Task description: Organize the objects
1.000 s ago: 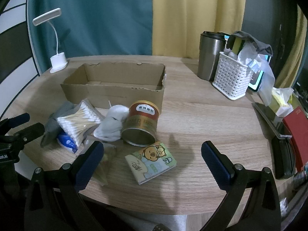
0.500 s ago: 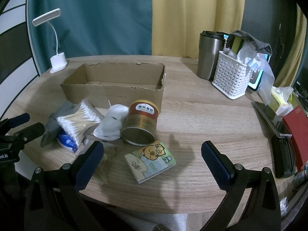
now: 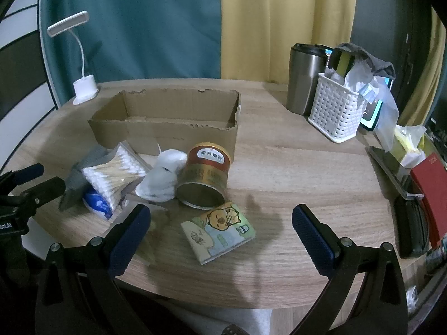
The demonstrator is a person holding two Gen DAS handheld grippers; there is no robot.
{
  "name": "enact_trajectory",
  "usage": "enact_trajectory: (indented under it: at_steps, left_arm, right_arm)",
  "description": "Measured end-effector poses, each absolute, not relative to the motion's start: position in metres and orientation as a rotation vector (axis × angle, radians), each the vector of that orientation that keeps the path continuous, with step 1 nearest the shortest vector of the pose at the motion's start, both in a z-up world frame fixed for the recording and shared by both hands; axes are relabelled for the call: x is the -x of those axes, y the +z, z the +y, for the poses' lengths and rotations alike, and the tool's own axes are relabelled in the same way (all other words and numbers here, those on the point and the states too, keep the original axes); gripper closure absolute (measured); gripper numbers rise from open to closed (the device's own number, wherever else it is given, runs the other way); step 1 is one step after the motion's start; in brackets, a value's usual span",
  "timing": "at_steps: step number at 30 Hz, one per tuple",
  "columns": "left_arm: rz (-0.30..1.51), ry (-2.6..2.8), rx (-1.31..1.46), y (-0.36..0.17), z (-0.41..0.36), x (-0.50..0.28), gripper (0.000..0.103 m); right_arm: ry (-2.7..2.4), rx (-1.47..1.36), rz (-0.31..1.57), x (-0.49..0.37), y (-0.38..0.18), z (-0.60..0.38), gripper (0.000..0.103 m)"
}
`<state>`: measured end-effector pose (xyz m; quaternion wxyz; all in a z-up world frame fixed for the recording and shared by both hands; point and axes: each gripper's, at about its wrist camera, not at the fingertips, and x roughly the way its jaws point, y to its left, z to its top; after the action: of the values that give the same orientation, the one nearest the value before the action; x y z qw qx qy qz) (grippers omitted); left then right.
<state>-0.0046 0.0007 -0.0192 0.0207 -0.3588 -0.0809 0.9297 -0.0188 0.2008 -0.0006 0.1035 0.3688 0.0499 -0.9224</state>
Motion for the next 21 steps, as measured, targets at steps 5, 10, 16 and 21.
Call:
enact_trajectory:
  at_steps: [5, 10, 16, 21]
  left_arm:
    - [-0.251, 2.883, 1.118, -0.022, 0.001, 0.005, 0.001]
    - [-0.253, 2.881, 1.144, -0.029, 0.001, 0.007, 0.001]
    - [-0.248, 2.872, 1.175, -0.038, 0.001, 0.013, 0.001]
    - [-0.247, 2.87, 1.204, -0.045, -0.002, 0.016, 0.001]
  right_arm:
    - [-2.715, -1.098, 0.147, 0.02, -0.003, 0.201, 0.0]
    - [-2.709, -1.114, 0.144, 0.022, -0.007, 0.202, 0.0]
    - [-2.693, -1.166, 0.14, 0.026, -0.022, 0.205, 0.0]
    - [-2.678, -1.204, 0.131, 0.03, -0.034, 0.207, 0.0]
